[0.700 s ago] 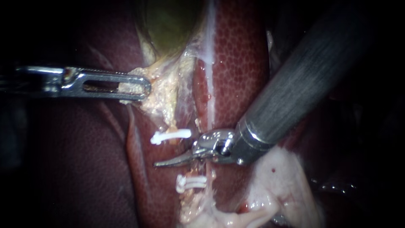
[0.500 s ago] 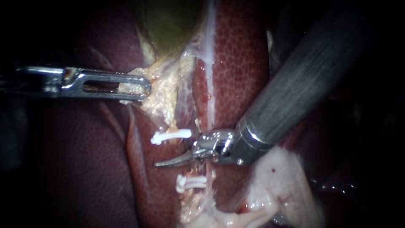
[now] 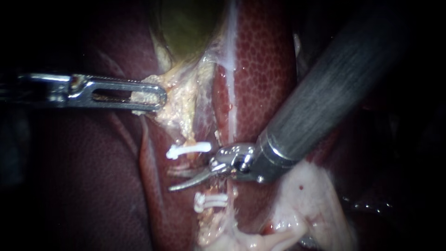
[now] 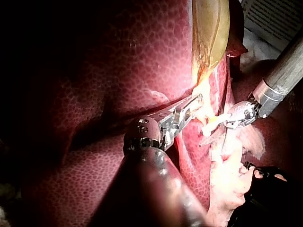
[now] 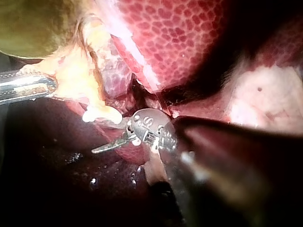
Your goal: Go back from the cut left tube
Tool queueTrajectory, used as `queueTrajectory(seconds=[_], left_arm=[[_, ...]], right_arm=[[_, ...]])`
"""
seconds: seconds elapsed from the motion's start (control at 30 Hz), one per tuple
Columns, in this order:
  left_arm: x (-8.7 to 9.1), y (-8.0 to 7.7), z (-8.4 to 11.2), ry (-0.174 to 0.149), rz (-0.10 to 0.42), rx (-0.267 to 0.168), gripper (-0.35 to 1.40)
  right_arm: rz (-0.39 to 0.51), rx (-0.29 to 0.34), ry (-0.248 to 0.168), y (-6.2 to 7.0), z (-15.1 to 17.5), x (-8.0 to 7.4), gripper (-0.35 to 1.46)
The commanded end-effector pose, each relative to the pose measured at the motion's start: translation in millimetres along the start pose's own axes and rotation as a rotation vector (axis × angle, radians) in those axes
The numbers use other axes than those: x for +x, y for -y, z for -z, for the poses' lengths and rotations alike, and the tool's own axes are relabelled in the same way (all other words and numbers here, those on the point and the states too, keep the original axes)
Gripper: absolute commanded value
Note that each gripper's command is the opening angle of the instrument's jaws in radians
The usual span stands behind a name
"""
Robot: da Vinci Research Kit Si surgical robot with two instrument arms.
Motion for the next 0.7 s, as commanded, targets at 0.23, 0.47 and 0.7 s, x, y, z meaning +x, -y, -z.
queueTrajectory(seconds=[0.23, 0.47, 0.7], left_arm=[[0.0, 0.0, 0.0, 0.0, 0.0, 0.0, -0.27], [0.0, 0.0, 0.0, 0.0, 0.0, 0.0, -0.27], [0.0, 0.0, 0.0, 0.0, 0.0, 0.0, -0.27]], right_arm=[[0.047, -0.022, -0.018, 0.5, 0.2, -0.2, 1.31], [0.195, -0.07, -0.025, 2.7, 2.1, -1.0, 1.43], [0.267, -0.138, -0.034, 4.5, 7.3, -0.6, 1.45]])
